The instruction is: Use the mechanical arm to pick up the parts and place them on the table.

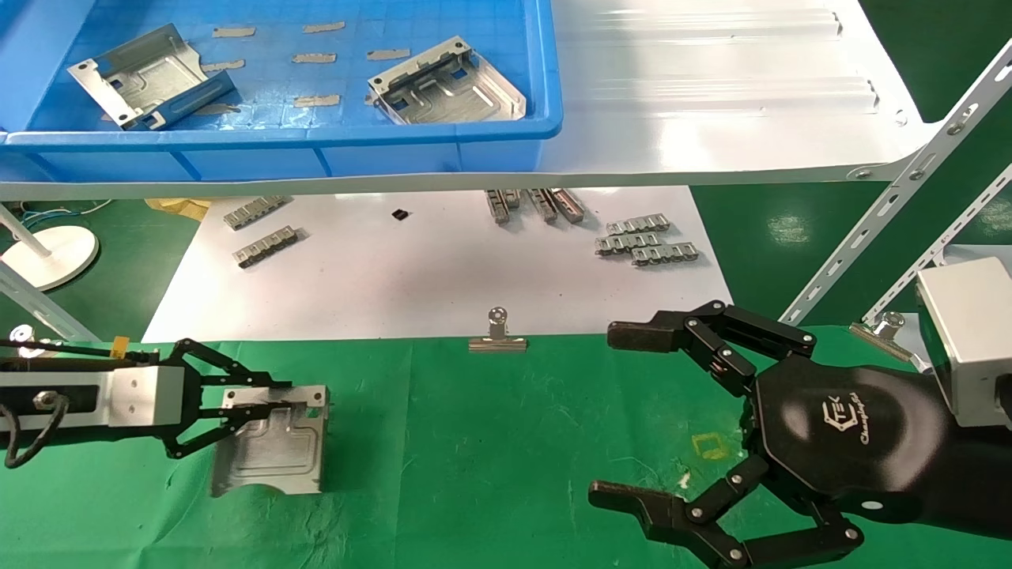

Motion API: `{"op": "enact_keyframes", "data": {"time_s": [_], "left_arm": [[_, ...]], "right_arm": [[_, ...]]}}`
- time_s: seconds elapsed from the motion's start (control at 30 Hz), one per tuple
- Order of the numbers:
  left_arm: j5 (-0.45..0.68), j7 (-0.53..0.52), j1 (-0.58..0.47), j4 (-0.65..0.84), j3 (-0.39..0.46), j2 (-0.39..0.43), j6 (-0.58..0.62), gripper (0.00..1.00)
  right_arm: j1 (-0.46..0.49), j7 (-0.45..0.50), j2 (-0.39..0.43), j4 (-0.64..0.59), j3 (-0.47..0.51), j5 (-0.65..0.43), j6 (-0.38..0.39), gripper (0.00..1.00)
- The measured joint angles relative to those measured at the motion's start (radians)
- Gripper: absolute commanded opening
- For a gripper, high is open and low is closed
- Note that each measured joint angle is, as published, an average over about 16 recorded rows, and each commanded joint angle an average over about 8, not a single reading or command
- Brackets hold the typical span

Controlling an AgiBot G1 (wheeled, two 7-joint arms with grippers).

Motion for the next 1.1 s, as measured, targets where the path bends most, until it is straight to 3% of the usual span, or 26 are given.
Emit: {"op": "enact_keyframes", "data": {"time_s": [0.27, 0.73, 1.1], "left_arm": [[0.003, -0.03, -0.012, 0.072, 0.006, 0.023, 0.026, 1.0], [-0.061, -0.237, -0.038, 0.156, -0.03, 0.014, 0.05, 1.0], [-0.098, -0.282, -0.02, 0.151, -0.059, 0.003, 0.055, 1.0]], "right_arm": [[0.0, 0.0, 0.0, 0.0, 0.0, 0.0, 0.0, 1.0], [0.0, 0.0, 0.0, 0.0, 0.0, 0.0, 0.0, 1.0], [0.0, 0.0, 0.0, 0.0, 0.0, 0.0, 0.0, 1.0]]}}
